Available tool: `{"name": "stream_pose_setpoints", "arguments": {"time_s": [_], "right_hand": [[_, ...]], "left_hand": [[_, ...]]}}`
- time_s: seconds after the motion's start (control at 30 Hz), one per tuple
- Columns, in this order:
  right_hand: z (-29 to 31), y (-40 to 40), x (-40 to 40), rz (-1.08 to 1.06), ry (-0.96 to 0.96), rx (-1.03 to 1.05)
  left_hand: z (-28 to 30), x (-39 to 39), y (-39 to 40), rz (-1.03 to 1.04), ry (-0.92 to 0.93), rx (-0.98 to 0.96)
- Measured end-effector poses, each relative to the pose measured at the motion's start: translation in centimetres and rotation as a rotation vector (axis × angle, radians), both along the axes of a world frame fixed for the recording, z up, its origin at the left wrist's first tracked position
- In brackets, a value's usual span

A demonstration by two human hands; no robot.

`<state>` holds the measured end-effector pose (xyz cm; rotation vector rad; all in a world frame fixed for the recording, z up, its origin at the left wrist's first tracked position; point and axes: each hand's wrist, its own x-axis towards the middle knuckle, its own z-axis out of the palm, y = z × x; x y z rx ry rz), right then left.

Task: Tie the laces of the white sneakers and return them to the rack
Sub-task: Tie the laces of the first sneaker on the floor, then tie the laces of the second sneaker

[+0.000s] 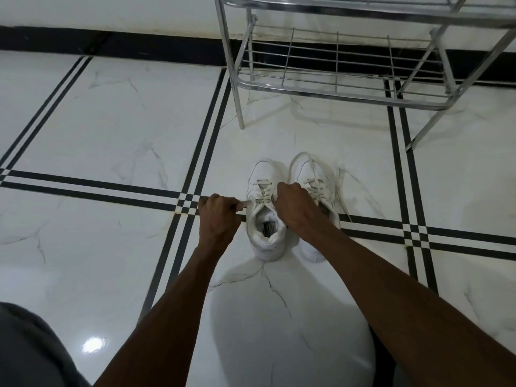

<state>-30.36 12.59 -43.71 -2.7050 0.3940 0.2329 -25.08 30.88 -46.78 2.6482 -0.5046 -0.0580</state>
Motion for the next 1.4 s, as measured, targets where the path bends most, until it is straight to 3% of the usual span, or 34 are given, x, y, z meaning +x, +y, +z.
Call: {"name": "stream_pose_setpoints", "arguments": {"time_s": [0.2,0.33,0.6,0.77,0.83,1.03,1.13,1.27,1.4], "right_hand": [[-0.3,-0.4,-0.4,-0.052,0.002,0.232],[0.0,0.4,-0.1,-0.128,0.007,0.397],[-0.3,2.0,0.4,-0.217,0.054,0.642],[1.1,0.3,-0.6,-0.235,-0.092,0.649],[2.0,-1.0,-1.2,-0.294,-0.180,0.664],[4.9,-6.8,-3.4,-0.554,-0.339,0.612],[4.2,-9.3,-5.2,-0.621,-0.227,0.460],[2.0,-9.8,-6.7,-0.640,-0.006,0.499],[1.3,-8.5,-6.7,-0.581,-0.032,0.478]], "left_hand": [[0.0,0.1,0.0,0.057,0.256,-0.184],[1.5,-0.1,0.5,0.054,0.449,-0.422],[2.5,1.0,2.0,0.109,0.526,-0.515],[2.7,0.8,0.0,0.058,0.112,-0.399],[3.9,0.1,-2.3,-0.020,0.055,-0.394],[4.0,-2.7,-8.5,-0.142,0.375,-0.434],[2.6,-3.8,-10.0,-0.141,0.559,-0.476],[1.8,-4.5,-11.2,-0.195,0.485,-0.442],[1.9,-4.2,-12.0,-0.225,0.371,-0.441]]}}
